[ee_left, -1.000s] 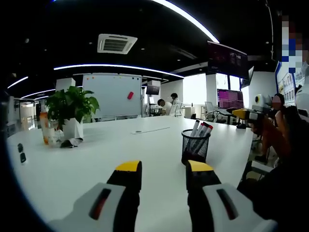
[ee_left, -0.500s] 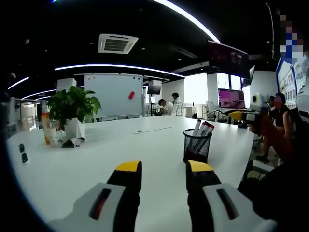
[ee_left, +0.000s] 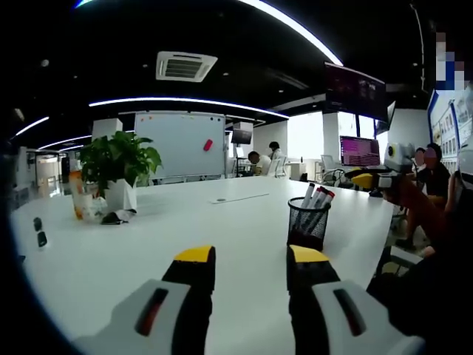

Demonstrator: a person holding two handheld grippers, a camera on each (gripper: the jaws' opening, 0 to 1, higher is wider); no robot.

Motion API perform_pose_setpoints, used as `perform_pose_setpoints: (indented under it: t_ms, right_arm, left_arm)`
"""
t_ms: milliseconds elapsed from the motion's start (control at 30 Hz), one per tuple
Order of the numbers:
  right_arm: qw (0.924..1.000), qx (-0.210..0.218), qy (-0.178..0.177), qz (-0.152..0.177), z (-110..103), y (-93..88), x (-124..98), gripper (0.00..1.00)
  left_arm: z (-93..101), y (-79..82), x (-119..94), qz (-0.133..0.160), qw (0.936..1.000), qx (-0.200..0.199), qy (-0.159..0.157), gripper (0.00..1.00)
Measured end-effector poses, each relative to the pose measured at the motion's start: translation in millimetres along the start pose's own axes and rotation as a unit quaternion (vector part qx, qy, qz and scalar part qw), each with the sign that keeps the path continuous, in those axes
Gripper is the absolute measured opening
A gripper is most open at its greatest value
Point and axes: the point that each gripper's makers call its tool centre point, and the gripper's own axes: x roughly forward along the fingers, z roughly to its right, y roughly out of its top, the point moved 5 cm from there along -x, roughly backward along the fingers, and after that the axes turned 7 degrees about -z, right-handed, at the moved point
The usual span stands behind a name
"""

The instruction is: Pick up the whiteboard markers from the pen holder and place them facing the whiteboard neatly

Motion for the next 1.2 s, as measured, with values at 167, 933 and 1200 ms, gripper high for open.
perform_pose_setpoints:
  t_ms: [167, 933, 1200]
  right_arm:
    - [0.9998, -0.008, 0.004, -0.018, -2, -5.8, 6, 0.22]
    - [0.9984, 0.023, 0.044, -0.028, -14, -16.2, 27, 0.15]
    - [0.9978, 0.022, 0.052, -0.035, -16, -19.7, 33, 0.16]
  left_arm:
    - [4.2, 2.0, 2, 0.003, 0.9999, 0.003, -0.01, 0.44]
    - [14.5, -0.1, 8, -0.006, 0.9994, 0.012, -0.031, 0.44]
    - [14.2, -2.4, 8, -0.011, 0.9995, 0.011, -0.029, 0.43]
